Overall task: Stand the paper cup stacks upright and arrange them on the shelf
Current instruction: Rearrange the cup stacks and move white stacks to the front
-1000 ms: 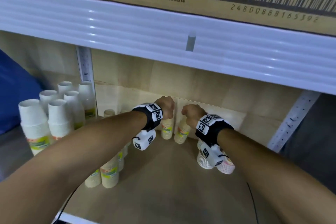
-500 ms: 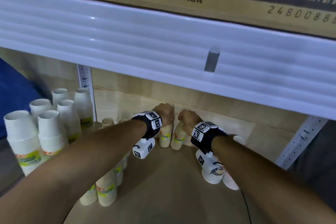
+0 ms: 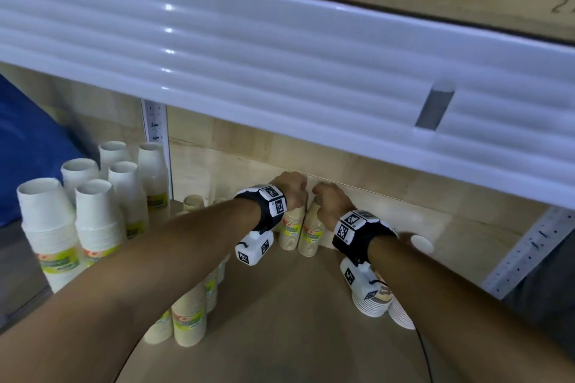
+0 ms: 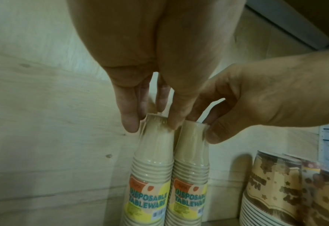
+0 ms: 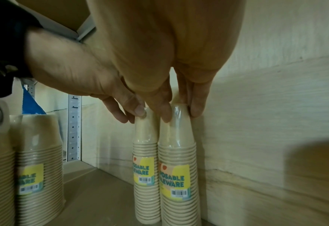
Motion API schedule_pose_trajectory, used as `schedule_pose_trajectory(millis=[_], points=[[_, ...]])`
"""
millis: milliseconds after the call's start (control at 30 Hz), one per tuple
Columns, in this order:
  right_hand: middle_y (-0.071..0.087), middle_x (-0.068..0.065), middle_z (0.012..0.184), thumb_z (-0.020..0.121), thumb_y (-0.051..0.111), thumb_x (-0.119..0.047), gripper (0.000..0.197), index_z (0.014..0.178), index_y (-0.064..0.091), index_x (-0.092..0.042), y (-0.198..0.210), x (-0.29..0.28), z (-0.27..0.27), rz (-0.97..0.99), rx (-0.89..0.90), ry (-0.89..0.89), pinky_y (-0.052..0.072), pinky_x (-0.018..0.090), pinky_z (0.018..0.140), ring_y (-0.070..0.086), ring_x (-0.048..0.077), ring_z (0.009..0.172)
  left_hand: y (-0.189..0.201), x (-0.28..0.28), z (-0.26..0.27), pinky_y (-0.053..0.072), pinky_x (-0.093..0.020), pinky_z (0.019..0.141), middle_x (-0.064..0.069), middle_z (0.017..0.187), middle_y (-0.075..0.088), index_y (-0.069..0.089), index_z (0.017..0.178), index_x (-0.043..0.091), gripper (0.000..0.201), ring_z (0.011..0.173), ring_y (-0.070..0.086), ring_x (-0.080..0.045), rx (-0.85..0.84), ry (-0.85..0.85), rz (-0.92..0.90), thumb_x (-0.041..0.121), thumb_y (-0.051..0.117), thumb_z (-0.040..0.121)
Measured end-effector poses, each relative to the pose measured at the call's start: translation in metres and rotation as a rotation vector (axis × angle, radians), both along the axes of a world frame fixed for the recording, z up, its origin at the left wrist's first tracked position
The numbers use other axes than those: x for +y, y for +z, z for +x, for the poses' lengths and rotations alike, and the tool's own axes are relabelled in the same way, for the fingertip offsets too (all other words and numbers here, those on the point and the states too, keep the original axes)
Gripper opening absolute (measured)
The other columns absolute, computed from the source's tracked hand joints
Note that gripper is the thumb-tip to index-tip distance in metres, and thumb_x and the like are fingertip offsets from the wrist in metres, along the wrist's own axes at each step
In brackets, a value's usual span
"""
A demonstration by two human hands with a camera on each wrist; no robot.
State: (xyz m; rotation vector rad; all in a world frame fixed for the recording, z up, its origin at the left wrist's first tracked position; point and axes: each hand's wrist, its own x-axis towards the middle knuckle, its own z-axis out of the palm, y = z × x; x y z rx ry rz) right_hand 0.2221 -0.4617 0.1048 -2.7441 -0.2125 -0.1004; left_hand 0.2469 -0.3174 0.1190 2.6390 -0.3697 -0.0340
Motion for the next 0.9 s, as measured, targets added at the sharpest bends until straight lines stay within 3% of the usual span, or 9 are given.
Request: schedule_pose_trajectory(millis=[67, 200, 367, 633, 800, 900], points=[[0.049, 0.01, 0.137, 0.086, 0.049, 0.0, 0.054, 0.138, 0.047, -0.011, 0.002, -0.001, -0.003, -0.008, -0.022, -0.003, 0.042, 0.028, 0.101, 0.054, 0.022, 0.122, 0.004, 0.001, -0.003, 0.052, -0.041, 0.093, -0.012, 0.121, 0.06, 0.061, 0.118, 0.004, 0.031, 0.109, 0.06, -0.031, -0.008, 0.024, -0.03, 0.015, 0.062, 0.089], [0.043, 0.009, 0.137, 0.088, 0.051, -0.004, 0.05, 0.137, 0.046, -0.014, 0.009, -0.001, -0.008, -0.047, -0.059, -0.007, 0.04, 0.025, 0.095, 0.052, 0.025, 0.121, 0.013, 0.009, -0.009, 0.052, -0.039, 0.093, -0.009, 0.123, 0.06, 0.061, 0.111, 0.008, 0.028, 0.113, 0.059, -0.029, -0.026, 0.01, -0.013, 0.018, 0.067, 0.086], [0.043, 0.008, 0.135, 0.09, 0.054, -0.011, 0.047, 0.136, 0.048, -0.018, 0.024, 0.012, -0.018, -0.076, -0.092, -0.012, 0.043, 0.032, 0.096, 0.051, 0.028, 0.123, 0.03, 0.022, -0.022, 0.048, -0.031, 0.091, -0.005, 0.134, 0.052, 0.056, 0.13, 0.016, 0.05, 0.118, 0.055, -0.025, -0.026, -0.005, 0.001, 0.022, 0.073, 0.084], [0.051, 0.009, 0.129, 0.086, 0.056, -0.007, 0.044, 0.128, 0.054, -0.015, 0.045, 0.052, -0.048, -0.105, -0.077, 0.087, 0.043, 0.028, 0.093, 0.051, 0.026, 0.12, 0.058, 0.057, -0.058, 0.049, -0.03, 0.084, -0.003, 0.124, 0.053, 0.061, 0.122, 0.022, 0.044, 0.107, 0.057, -0.021, -0.049, 0.028, 0.067, 0.028, 0.075, 0.081], [0.062, 0.006, 0.11, 0.079, 0.064, -0.013, 0.031, 0.108, 0.064, -0.021, 0.055, 0.087, -0.068, 0.034, -0.033, 0.13, 0.044, 0.022, 0.075, 0.062, 0.024, 0.1, 0.072, 0.089, -0.083, 0.045, -0.027, 0.08, 0.002, 0.119, 0.051, 0.066, 0.116, 0.022, 0.037, 0.104, 0.055, -0.018, -0.065, 0.078, 0.106, 0.027, 0.076, 0.08], [0.06, -0.001, 0.094, 0.079, 0.068, -0.014, 0.022, 0.1, 0.067, -0.021, 0.062, 0.108, -0.08, 0.119, 0.025, 0.175, 0.039, 0.018, 0.058, 0.058, 0.017, 0.085, 0.078, 0.11, -0.097, 0.046, -0.027, 0.08, 0.001, 0.12, 0.054, 0.069, 0.113, 0.021, 0.032, 0.107, 0.057, -0.02, -0.029, 0.106, 0.154, 0.023, 0.075, 0.081]])
